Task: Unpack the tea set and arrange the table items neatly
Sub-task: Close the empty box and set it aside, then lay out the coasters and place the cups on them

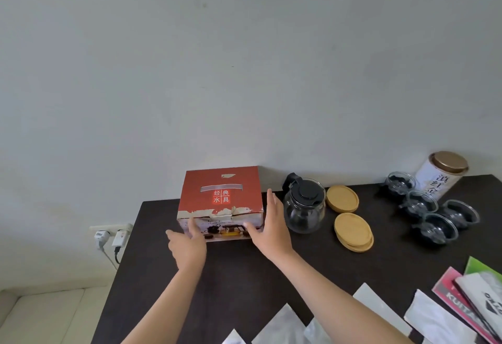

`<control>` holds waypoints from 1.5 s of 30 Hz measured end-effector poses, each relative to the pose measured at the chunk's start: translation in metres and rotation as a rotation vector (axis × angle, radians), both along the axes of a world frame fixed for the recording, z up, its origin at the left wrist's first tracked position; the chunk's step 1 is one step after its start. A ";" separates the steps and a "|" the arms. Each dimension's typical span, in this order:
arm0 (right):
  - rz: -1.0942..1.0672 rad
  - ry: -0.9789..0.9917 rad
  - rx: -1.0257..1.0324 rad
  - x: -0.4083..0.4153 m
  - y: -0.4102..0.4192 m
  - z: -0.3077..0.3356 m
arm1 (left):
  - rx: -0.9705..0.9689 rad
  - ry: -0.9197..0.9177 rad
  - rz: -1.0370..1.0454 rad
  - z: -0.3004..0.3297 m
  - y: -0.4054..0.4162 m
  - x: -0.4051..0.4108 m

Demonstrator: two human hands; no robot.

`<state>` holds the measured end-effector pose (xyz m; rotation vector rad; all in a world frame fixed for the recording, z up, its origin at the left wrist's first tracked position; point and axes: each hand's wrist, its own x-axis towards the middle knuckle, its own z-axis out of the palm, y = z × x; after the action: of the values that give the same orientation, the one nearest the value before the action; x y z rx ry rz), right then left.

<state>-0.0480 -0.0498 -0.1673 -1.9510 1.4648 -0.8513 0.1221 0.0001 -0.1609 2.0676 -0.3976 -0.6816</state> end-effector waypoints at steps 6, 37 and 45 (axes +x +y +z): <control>-0.001 0.038 -0.163 -0.091 0.029 -0.026 | 0.139 -0.159 -0.311 -0.027 0.028 -0.097; -0.011 0.415 0.408 -0.249 -0.079 -0.033 | 0.446 -0.744 -0.651 -0.111 -0.020 -0.254; 0.120 0.819 0.501 -0.313 -0.103 -0.019 | 0.450 -0.742 -0.648 -0.109 -0.020 -0.255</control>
<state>-0.3610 -0.1529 -0.1864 -2.0239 1.7269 0.4219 -0.1333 -0.0200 -0.2695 2.5969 -1.4938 -0.3423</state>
